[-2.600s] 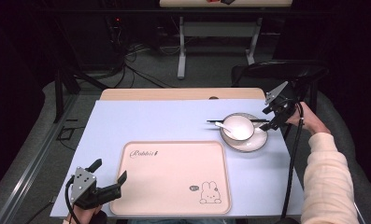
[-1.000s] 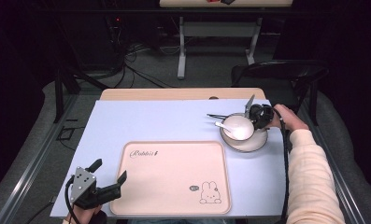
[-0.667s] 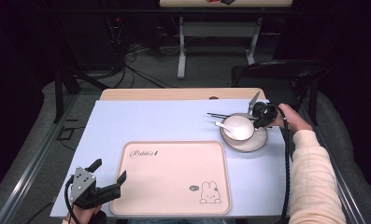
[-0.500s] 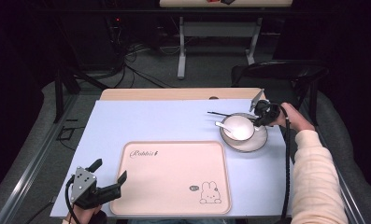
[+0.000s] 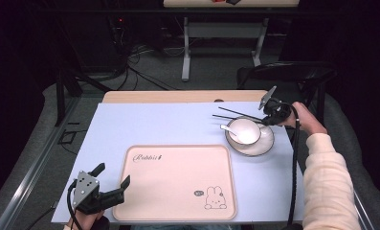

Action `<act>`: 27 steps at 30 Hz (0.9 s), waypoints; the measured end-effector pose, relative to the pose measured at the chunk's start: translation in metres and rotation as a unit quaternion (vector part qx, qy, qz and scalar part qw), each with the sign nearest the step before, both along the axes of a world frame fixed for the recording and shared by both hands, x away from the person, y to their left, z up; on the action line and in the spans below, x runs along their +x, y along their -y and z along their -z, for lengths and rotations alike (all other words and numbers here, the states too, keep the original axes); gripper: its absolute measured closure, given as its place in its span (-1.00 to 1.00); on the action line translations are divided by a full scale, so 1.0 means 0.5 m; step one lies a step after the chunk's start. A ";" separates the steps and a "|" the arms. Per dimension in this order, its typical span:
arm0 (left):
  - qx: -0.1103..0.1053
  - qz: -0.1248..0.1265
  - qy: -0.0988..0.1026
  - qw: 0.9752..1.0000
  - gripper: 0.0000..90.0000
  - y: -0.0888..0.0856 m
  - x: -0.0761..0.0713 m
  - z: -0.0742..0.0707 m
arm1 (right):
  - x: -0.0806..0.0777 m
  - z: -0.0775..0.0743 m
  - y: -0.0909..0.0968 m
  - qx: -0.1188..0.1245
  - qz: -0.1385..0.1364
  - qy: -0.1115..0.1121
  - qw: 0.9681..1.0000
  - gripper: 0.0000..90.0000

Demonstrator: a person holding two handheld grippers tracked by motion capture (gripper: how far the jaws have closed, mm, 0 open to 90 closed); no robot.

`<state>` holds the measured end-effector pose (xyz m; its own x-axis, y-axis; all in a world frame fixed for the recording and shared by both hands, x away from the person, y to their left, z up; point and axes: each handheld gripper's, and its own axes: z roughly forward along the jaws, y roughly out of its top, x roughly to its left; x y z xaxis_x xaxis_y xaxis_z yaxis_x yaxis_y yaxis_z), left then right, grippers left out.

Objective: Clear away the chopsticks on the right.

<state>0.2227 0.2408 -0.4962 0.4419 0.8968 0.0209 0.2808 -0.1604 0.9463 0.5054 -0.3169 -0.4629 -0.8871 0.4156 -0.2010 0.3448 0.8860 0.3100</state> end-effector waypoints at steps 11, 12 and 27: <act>0.003 0.001 0.000 1.000 -0.81 0.002 -0.001 0.000 | -0.023 -0.059 -0.026 -0.005 0.010 0.029 1.000 0.89; 0.004 0.001 0.002 1.000 -0.81 0.003 -0.001 0.000 | -0.026 -0.063 -0.028 -0.006 0.014 0.034 0.999 0.89; 0.004 0.003 0.002 1.000 -0.81 0.003 0.000 0.000 | -0.081 -0.118 -0.063 0.019 0.049 0.058 0.997 0.89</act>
<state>0.2229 0.2392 -0.4961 0.4466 0.8942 0.0299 0.2757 -0.1693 0.9462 0.4650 -0.2857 -0.4039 -0.8131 0.5090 -0.2825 0.3892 0.8362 0.3865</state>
